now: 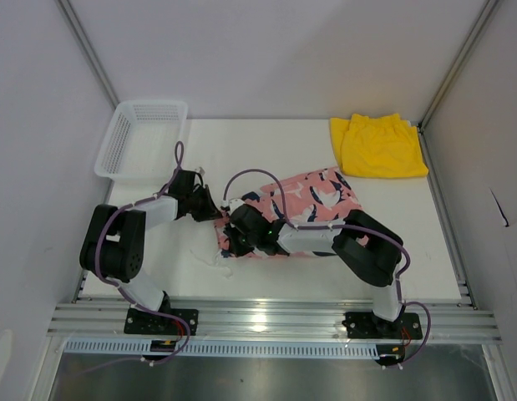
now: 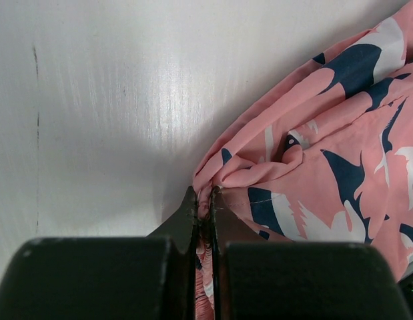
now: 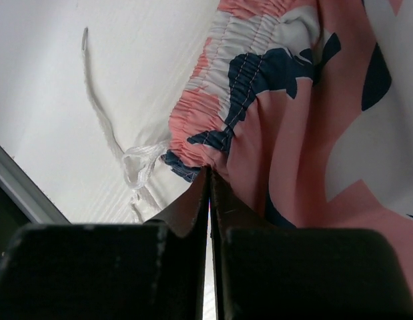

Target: Fold and stack the shorts

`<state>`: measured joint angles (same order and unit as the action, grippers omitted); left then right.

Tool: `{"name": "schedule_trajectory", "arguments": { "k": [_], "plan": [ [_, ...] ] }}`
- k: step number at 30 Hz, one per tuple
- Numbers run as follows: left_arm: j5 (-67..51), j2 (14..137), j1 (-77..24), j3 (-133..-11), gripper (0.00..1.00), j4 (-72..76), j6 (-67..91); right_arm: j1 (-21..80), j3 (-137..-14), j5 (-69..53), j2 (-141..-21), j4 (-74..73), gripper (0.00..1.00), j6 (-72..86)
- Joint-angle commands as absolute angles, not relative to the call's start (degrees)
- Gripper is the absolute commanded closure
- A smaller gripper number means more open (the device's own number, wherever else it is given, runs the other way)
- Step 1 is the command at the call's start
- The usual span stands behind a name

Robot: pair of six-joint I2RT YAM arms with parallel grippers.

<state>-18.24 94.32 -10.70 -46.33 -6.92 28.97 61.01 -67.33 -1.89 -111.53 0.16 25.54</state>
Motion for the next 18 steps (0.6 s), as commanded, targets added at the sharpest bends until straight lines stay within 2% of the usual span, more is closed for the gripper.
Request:
{"name": "schedule_trajectory", "arguments": {
  "k": [1, 6, 18],
  "plan": [
    [-18.90, 94.75, -10.46, -48.34, 1.00, -5.80, 27.25, 61.79, -66.54, -3.25, -112.94, 1.40, 0.98, 27.60],
    [-18.98, 95.18, -10.37, -49.74, 1.00, -6.06, 27.42, 61.88, -65.47, -2.99, -109.17, 2.55, 0.97, 28.13],
    [-20.83, 96.50, -10.37, -49.31, 1.00, -4.66, 27.16, 59.59, -74.70, -3.78, -109.51, -2.37, 0.96, 25.84]
  ]
}}
